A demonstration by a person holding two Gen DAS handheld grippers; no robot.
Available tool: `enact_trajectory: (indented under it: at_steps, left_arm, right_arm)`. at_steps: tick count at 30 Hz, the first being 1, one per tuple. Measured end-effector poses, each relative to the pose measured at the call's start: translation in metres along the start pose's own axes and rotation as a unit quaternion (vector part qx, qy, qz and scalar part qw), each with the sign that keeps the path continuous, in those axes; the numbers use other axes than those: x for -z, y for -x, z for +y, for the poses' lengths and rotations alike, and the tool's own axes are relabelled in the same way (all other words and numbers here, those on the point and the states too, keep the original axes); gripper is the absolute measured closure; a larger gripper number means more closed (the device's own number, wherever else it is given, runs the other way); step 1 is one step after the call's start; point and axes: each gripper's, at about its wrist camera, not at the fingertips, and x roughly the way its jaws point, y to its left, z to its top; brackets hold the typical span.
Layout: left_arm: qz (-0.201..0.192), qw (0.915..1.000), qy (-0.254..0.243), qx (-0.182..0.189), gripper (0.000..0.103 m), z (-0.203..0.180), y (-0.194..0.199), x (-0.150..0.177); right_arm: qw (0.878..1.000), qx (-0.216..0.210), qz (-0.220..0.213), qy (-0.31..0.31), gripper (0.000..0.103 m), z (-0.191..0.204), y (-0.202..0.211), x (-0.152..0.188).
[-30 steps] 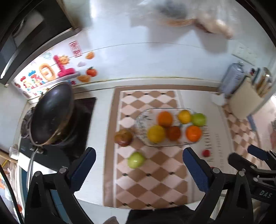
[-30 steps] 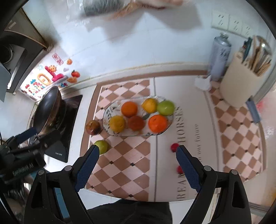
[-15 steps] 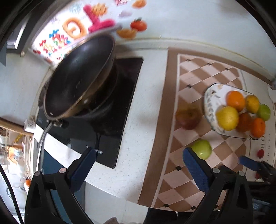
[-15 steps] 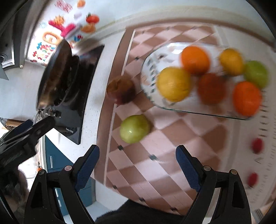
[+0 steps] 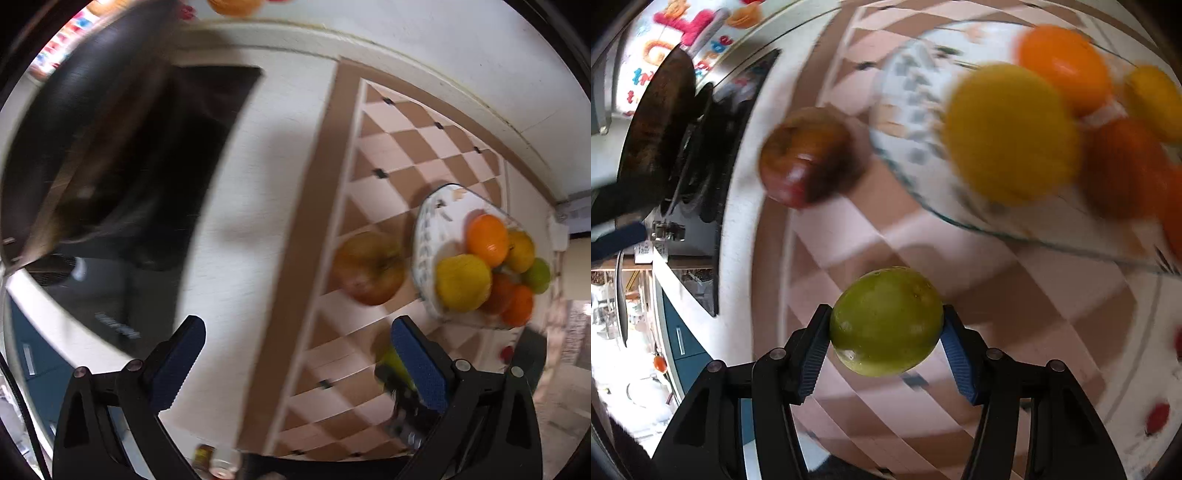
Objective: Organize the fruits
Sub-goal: 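Grasp the dark apple with the left tool while the right tool grasps the green apple, then lift both apples and carry them over the floral plate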
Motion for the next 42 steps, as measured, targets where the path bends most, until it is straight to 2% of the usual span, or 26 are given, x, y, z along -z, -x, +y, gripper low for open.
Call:
enact_trajectory:
  at_steps: [7,13,14,17,19,20,24,28,36,40,42]
  left_arm:
    - [0.045,0.9978,-0.032,0.036,0.0,-0.037,-0.045,-0.034]
    - [0.067,0.9962,-0.044,0.036,0.0,-0.053,-0.075,-0.042]
    - [0.064,0.9962,-0.044,0.039,0.002,-0.055,-0.078,-0.042]
    - [0.055,0.9966,-0.049,0.037,0.023,-0.059,-0.08,-0.041]
    - [0.044,0.9971,-0.052,0.034,0.029,-0.06,-0.078,-0.041]
    - [0.039,0.9974,-0.053,0.031,0.036,-0.059,-0.077,-0.041]
    - [0.038,0.9975,-0.046,0.039,0.036,-0.052,-0.076,-0.041]
    - [0.037,0.9973,-0.054,0.033,0.036,-0.049,-0.071,-0.028]
    - [0.072,0.9929,-0.067,0.067,0.036,-0.043,-0.067,0.039]
    - [0.08,0.9931,-0.062,0.059,0.036,-0.048,-0.081,0.052]
    - [0.071,0.994,-0.065,0.053,0.036,-0.052,-0.08,0.054]
  right_arm:
    - [0.997,0.012,-0.022,-0.069,0.042,-0.06,0.036,0.022]
    - [0.991,0.015,-0.033,-0.126,0.042,-0.096,0.045,0.039]
    - [0.99,0.014,-0.032,-0.134,0.042,-0.101,0.045,0.042]
    - [0.989,0.02,-0.03,-0.145,0.042,-0.11,0.043,0.047]
    - [0.989,0.023,-0.03,-0.146,0.042,-0.111,0.042,0.048]
    - [0.989,0.024,-0.03,-0.145,0.042,-0.113,0.042,0.048]
    - [0.989,0.028,-0.029,-0.139,0.042,-0.112,0.043,0.047]
    - [0.991,0.028,-0.023,-0.128,0.042,-0.11,0.043,0.042]
    - [0.992,0.021,-0.016,-0.124,0.042,-0.106,0.04,0.04]
    - [0.992,0.014,-0.006,-0.127,0.041,-0.11,0.039,0.04]
    - [0.992,0.014,-0.006,-0.123,0.041,-0.11,0.038,0.041]
